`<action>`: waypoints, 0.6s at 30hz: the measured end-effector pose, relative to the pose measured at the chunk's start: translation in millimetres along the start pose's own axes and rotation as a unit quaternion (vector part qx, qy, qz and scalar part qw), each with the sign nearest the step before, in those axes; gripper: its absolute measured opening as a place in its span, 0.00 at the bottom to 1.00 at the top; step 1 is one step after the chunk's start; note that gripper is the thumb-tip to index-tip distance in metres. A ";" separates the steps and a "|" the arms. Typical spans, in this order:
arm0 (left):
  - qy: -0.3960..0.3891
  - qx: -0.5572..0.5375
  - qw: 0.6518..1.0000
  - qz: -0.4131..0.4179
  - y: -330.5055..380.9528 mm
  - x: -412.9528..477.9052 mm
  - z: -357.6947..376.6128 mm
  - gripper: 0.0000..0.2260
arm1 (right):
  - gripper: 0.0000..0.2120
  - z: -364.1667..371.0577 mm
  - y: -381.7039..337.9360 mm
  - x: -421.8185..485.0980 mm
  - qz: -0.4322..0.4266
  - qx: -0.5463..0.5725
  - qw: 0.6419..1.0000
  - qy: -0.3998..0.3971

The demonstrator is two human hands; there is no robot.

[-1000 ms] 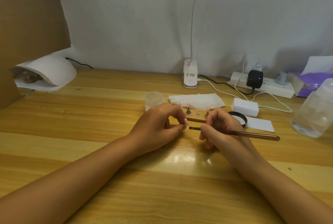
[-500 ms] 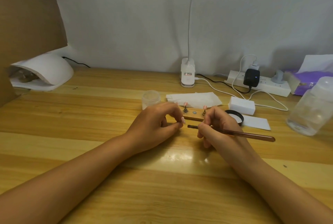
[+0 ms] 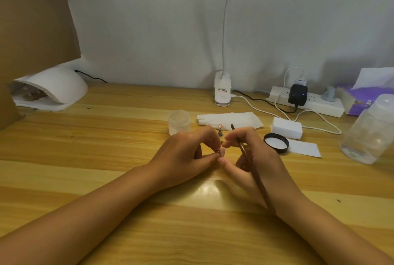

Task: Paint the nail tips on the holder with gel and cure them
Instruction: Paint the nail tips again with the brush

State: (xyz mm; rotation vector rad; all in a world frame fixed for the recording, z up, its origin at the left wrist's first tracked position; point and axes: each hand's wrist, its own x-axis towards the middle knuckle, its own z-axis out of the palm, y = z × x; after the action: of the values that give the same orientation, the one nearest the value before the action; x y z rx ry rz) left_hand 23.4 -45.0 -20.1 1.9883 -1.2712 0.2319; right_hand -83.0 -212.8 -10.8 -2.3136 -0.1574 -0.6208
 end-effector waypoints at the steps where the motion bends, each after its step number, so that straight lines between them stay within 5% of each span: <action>1: 0.002 0.003 1.000 0.000 0.9 0.2 0.0 0.07 | 0.18 1.0 0.1 -0.6 -0.014 -0.016 1.000 0.000; 12: 0.012 0.036 0.999 0.011 4.0 -1.4 0.5 0.08 | 0.17 3.0 1.9 -4.9 -0.062 -0.105 0.992 0.026; 18: 0.051 0.074 0.996 0.016 9.9 -0.8 -0.4 0.13 | 0.16 1.9 5.5 -1.7 -0.030 -0.065 0.996 0.053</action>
State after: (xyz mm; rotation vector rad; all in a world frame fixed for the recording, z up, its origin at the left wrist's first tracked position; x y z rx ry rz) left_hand 14.8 -46.4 -15.3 2.0530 -1.2529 0.4486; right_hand -82.2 -215.4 -16.2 -2.4004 -0.1408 -0.8025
